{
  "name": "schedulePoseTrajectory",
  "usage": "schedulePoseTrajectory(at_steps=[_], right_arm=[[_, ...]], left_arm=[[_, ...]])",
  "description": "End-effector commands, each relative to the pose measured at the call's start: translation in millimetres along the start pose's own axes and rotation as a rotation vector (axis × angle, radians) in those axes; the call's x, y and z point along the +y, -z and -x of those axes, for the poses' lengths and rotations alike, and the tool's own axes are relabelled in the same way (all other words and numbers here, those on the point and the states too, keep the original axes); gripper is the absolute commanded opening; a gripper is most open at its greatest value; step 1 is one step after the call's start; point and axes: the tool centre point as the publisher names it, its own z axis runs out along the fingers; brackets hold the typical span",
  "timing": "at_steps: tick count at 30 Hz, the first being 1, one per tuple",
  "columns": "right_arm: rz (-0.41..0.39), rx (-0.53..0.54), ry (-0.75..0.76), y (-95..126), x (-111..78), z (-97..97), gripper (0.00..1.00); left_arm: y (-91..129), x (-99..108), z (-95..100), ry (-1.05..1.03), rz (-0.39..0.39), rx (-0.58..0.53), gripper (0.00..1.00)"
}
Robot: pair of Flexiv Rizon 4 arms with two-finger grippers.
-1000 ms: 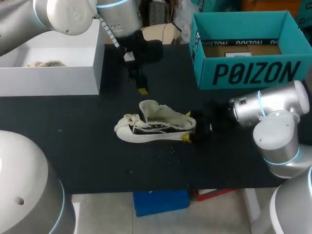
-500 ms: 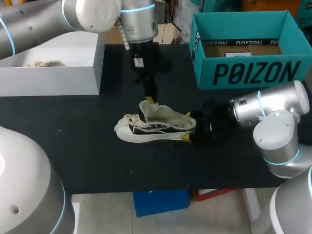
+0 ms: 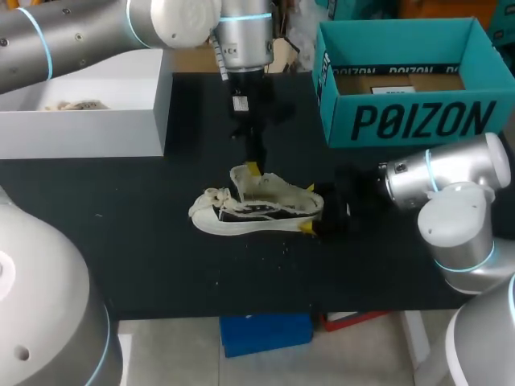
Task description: Take the shoe out of the shoebox, open the shoe tongue, remove and reinsert the insole, then place the shoe into the shoebox
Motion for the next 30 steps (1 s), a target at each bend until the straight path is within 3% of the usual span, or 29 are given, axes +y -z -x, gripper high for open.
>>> schedulePoseTrajectory(at_steps=[1, 9, 11, 19, 30], right_arm=[[0.0, -0.001, -0.001, -0.1, -1.0, 1.1, 0.0], [0.0, -0.001, -0.001, -0.1, -1.0, 1.1, 0.0], [0.0, -0.001, -0.001, -0.1, -1.0, 1.1, 0.0], [0.0, -0.001, -0.001, -0.1, -1.0, 1.1, 0.0], [0.0, -0.001, -0.001, -0.1, -1.0, 1.1, 0.0]], left_arm=[[2.0, 3.5, 3.6, 0.085, 0.049, 0.002, 0.0], [1.9, 8.5, 7.6, 0.256, -0.001, -0.06, 0.0], [-1.0, 7.1, 10.0, 0.289, 0.02, -0.074, 0.0], [-13.7, 0.5, 21.9, 0.253, 0.013, -0.093, 0.0], [-38.7, -16.7, 31.0, 0.224, 0.064, -0.104, 0.0]])
